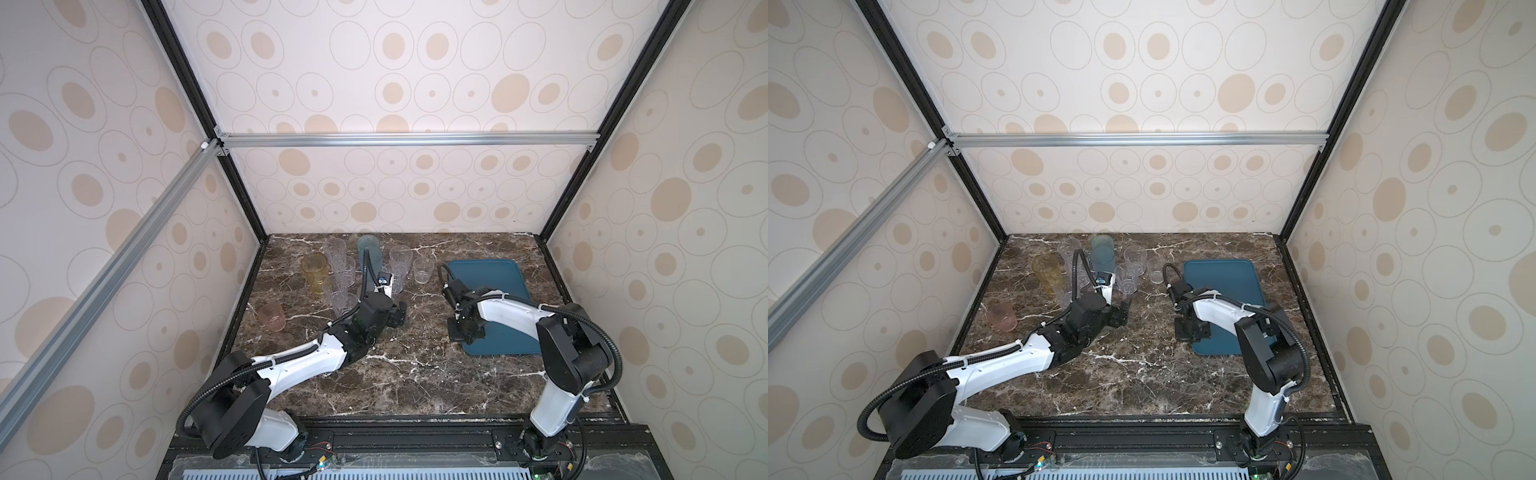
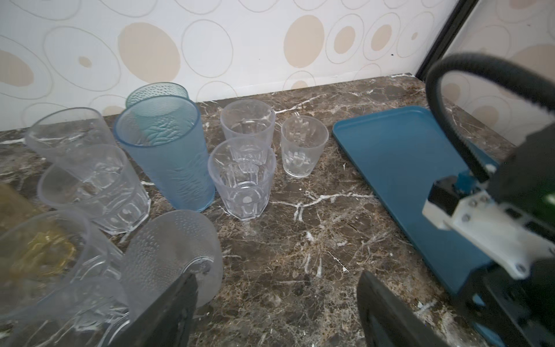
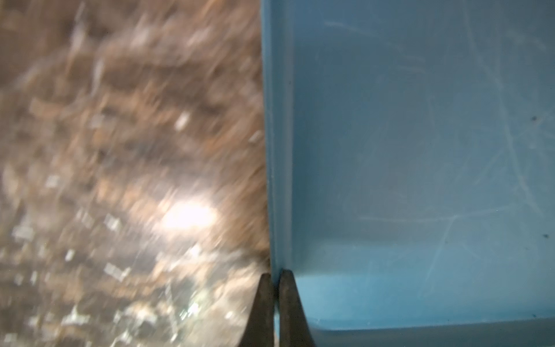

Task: Place the glasses into the tray
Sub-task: Move the tray to the middle-right of the table.

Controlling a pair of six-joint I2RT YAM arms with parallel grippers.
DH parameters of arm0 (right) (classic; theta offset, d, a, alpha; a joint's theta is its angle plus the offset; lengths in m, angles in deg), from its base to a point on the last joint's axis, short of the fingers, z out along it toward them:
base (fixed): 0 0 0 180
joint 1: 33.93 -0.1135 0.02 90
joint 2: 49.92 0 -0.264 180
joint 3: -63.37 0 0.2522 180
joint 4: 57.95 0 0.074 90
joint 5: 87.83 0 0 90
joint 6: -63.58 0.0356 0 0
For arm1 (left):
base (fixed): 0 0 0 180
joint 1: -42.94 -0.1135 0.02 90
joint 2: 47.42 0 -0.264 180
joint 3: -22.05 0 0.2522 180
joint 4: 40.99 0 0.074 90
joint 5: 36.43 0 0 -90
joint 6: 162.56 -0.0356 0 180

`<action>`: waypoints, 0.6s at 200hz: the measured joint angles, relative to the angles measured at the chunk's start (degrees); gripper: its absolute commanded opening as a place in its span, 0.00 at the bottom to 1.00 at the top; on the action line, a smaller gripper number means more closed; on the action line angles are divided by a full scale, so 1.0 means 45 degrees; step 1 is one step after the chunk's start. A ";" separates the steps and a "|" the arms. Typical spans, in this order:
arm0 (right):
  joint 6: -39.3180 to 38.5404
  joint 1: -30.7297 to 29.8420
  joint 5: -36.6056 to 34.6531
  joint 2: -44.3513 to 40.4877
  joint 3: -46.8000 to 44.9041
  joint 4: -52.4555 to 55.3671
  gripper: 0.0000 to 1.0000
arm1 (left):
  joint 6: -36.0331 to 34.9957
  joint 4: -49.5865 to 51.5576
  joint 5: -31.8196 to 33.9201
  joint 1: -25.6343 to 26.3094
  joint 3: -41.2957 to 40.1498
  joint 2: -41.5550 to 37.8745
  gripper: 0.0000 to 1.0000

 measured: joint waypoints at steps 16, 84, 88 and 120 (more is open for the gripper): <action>0.0398 -0.0816 0.0175 -0.0253 -0.0291 0.0151 0.00 | -0.0010 0.0000 0.0340 -0.0005 -0.0117 -0.0277 0.84; 0.2458 -0.3055 0.1277 -0.0933 -0.0991 0.0296 0.01 | -0.0131 0.0466 0.0894 -0.0189 -0.0136 -0.0476 0.84; 0.2511 -0.3070 0.1316 -0.0947 -0.0991 0.0296 0.01 | -0.0146 0.0510 0.0894 -0.0209 -0.0136 -0.0505 0.84; 0.3031 -0.3089 0.1501 -0.1010 -0.0971 0.0136 0.00 | -0.0189 0.0631 0.0865 -0.0311 -0.0136 -0.0641 0.84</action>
